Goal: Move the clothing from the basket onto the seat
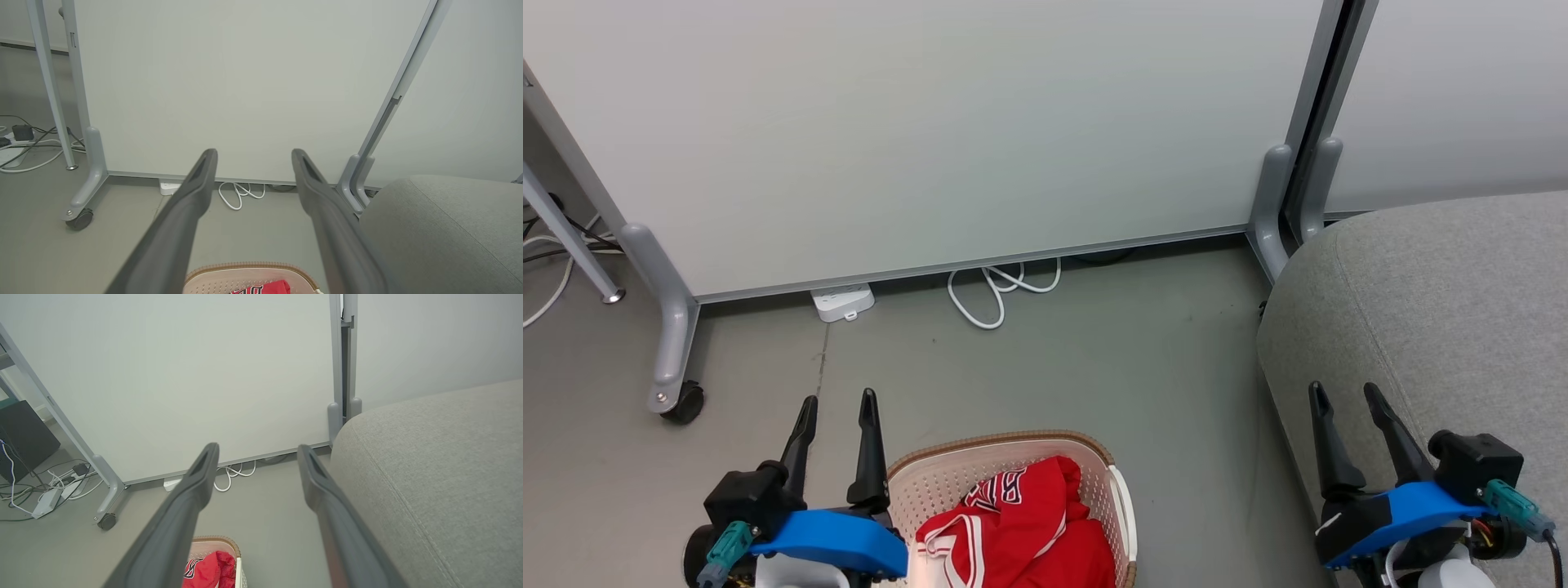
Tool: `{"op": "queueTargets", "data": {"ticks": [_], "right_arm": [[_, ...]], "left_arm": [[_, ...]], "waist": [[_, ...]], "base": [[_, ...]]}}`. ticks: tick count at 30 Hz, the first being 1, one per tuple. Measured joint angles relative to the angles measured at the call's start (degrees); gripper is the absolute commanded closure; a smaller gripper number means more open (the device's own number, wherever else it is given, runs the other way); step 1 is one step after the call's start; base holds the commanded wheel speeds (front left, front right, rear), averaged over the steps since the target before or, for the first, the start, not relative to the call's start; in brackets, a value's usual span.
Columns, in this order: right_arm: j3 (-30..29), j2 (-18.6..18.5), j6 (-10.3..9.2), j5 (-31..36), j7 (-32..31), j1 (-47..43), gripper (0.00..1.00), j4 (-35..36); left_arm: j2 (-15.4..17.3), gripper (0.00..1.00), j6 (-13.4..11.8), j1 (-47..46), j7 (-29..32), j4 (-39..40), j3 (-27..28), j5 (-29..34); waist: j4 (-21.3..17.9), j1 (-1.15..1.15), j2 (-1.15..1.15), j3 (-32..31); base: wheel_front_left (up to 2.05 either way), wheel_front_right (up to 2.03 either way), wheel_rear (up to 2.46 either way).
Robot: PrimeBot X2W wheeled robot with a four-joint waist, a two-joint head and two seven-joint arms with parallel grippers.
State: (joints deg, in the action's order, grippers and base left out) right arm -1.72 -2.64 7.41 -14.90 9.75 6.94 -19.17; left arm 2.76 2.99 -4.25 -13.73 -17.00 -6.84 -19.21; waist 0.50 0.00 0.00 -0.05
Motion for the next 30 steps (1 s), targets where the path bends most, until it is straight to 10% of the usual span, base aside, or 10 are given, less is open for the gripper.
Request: {"op": "queueTargets", "data": {"ticks": [30], "right_arm": [[1.23, -0.07, 0.07, 4.58, 1.42, 1.12, 0.00, -0.31]], "left_arm": [[0.12, 0.00, 0.58, -0.09, -1.32, -4.46, -1.99, 2.99]], "waist": [[-0.55, 0.00, 0.00, 0.84]], "base": [[0.00, 0.00, 0.00]]}}
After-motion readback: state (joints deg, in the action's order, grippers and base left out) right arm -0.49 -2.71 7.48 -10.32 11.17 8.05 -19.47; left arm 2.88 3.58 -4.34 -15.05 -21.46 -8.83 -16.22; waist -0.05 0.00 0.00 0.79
